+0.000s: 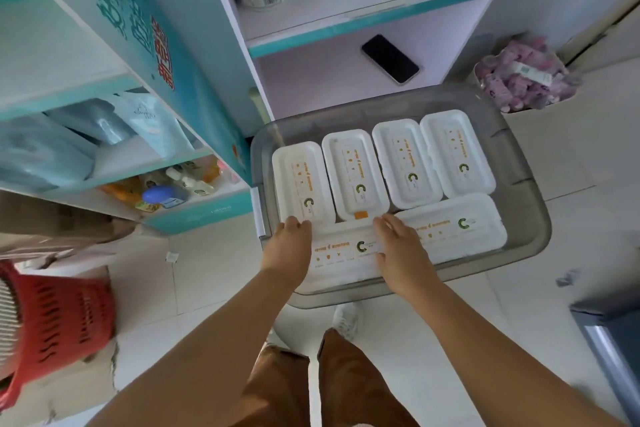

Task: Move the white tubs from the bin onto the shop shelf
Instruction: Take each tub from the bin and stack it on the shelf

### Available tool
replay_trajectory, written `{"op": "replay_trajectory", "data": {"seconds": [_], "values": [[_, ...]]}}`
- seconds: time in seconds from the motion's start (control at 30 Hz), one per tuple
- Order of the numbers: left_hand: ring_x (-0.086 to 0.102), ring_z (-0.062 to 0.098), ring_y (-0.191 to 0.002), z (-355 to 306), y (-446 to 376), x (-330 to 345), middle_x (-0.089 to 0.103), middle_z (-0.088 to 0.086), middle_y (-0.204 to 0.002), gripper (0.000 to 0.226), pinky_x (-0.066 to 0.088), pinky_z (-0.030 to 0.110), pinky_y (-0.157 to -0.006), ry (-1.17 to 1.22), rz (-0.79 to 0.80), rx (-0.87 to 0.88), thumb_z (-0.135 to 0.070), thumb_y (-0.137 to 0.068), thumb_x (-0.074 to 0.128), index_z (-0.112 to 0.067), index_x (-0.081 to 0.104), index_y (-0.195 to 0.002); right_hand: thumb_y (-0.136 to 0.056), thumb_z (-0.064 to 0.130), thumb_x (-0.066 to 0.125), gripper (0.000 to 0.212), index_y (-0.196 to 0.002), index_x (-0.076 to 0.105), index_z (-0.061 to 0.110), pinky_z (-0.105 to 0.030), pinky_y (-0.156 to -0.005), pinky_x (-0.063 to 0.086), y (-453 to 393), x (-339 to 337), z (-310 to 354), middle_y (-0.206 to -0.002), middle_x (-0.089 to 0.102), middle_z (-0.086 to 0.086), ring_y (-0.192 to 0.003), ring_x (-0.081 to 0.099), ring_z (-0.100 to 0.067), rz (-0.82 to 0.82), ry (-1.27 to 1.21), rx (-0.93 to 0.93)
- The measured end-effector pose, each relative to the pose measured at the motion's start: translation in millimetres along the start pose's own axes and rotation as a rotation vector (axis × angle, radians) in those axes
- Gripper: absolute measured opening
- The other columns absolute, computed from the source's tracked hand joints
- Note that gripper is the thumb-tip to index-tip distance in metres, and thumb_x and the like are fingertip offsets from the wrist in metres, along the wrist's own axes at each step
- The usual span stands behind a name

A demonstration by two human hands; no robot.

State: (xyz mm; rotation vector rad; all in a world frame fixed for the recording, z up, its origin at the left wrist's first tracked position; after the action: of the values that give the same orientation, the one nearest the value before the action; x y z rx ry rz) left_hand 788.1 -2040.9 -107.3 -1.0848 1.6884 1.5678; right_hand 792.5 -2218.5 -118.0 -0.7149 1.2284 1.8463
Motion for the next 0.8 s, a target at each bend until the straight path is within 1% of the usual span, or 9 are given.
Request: {"op": "replay_trajectory", "data": {"seconds": [0.1, 0.2, 0.3, 0.37, 0.47, 0.53, 0.6, 0.67, 0.8], "values": [[0.055, 0.024, -0.108, -1, 3, -5, 0.05, 0.007, -0.121, 0.037, 0.052, 0.037, -0.089, 0.047, -0.018, -0.005, -0.015, -0.093, 0.055, -0.013, 0.049, -0.13, -0.093, 0.006, 0.049, 0.064, -0.148, 0.019, 0.017, -0.039, -0.106, 0.035, 0, 0, -4, -0.153, 0.023, -0.005, -0.134, 0.03, -0.028, -0.036, -0.04, 0.05], [0.057, 0.024, -0.108, -4, 10, -14, 0.046, 0.007, -0.125, 0.041, 0.051, 0.035, -0.09, 0.054, -0.047, 0.01, -0.015, -0.093, 0.054, -0.014, 0.044, -0.133, -0.094, 0.012, 0.049, 0.064, -0.149, 0.018, 0.016, -0.041, -0.1, 0.042, 1, -2, -10, -0.144, 0.036, -0.01, -0.127, 0.04, -0.03, -0.051, -0.069, 0.109], [0.058, 0.023, -0.107, -4, 19, -25, 0.045, 0.005, -0.127, 0.044, 0.051, 0.034, -0.091, 0.059, -0.074, 0.017, -0.019, -0.093, 0.056, -0.016, 0.043, -0.134, -0.095, 0.016, 0.046, 0.06, -0.148, 0.018, 0.02, -0.039, -0.082, 0.048, 6, -8, -12, -0.117, 0.054, -0.011, -0.107, 0.055, -0.029, -0.089, -0.086, 0.117], [0.058, 0.023, -0.106, 0, 28, -33, 0.045, 0.004, -0.128, 0.047, 0.051, 0.034, -0.091, 0.076, -0.092, 0.009, -0.021, -0.092, 0.057, -0.018, 0.042, -0.136, -0.097, 0.016, 0.042, 0.054, -0.147, 0.022, 0.023, -0.035, -0.075, 0.047, 10, -20, -8, -0.109, 0.057, -0.009, -0.097, 0.058, -0.026, -0.136, -0.135, 0.111], [0.057, 0.023, -0.108, 8, 41, -48, 0.048, 0.004, -0.128, 0.045, 0.052, 0.037, -0.094, 0.168, -0.119, -0.038, -0.02, -0.093, 0.055, -0.019, 0.044, -0.137, -0.099, 0.016, 0.039, 0.044, -0.142, 0.034, 0.018, -0.034, -0.08, 0.044, 17, -44, 7, -0.117, 0.056, -0.008, -0.102, 0.057, -0.026, -0.193, -0.194, 0.084], [0.058, 0.023, -0.107, 17, 51, -64, 0.051, 0.005, -0.125, 0.039, 0.052, 0.038, -0.094, 0.309, -0.179, -0.075, -0.017, -0.095, 0.051, -0.019, 0.049, -0.134, -0.098, 0.016, 0.04, 0.038, -0.136, 0.041, 0.016, -0.036, -0.081, 0.047, 24, -63, 23, -0.113, 0.058, -0.008, -0.098, 0.058, -0.026, -0.253, -0.195, 0.03], [0.056, 0.018, -0.099, 28, 62, -84, 0.054, 0.005, -0.12, 0.033, 0.051, 0.029, -0.089, 0.442, -0.285, -0.087, -0.016, -0.096, 0.048, -0.018, 0.055, -0.128, -0.098, 0.015, 0.041, 0.036, -0.133, 0.044, 0.017, -0.038, -0.081, 0.05, 29, -83, 40, -0.109, 0.058, -0.007, -0.093, 0.059, -0.025, -0.304, -0.192, 0.002], [0.051, 0.014, -0.091, 44, 72, -108, 0.057, 0.005, -0.115, 0.028, 0.044, 0.023, -0.079, 0.553, -0.395, -0.103, -0.016, -0.096, 0.047, -0.015, 0.06, -0.121, -0.097, 0.016, 0.041, 0.037, -0.135, 0.044, 0.018, -0.037, -0.08, 0.049, 33, -101, 60, -0.109, 0.058, -0.006, -0.092, 0.06, -0.024, -0.354, -0.19, -0.015], [0.057, 0.018, -0.093, 86, 92, -150, 0.062, 0.003, -0.107, 0.023, 0.047, 0.029, -0.081, 0.708, -0.561, -0.155, -0.019, -0.09, 0.058, -0.015, 0.059, -0.112, -0.096, 0.014, 0.042, 0.039, -0.135, 0.045, 0.016, -0.035, -0.08, 0.044, 43, -134, 109, -0.109, 0.059, -0.007, -0.092, 0.058, -0.024, -0.481, -0.194, -0.062]]}}
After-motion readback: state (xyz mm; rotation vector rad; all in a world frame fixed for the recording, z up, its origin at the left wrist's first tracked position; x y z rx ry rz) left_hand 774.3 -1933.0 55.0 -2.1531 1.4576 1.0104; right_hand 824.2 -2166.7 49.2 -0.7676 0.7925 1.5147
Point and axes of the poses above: each hand's wrist, its own y-axis away from the middle knuckle, its own x-axis out of the palm, z = x × y, the point moved 7 cm from there along -y, towards the middle knuckle
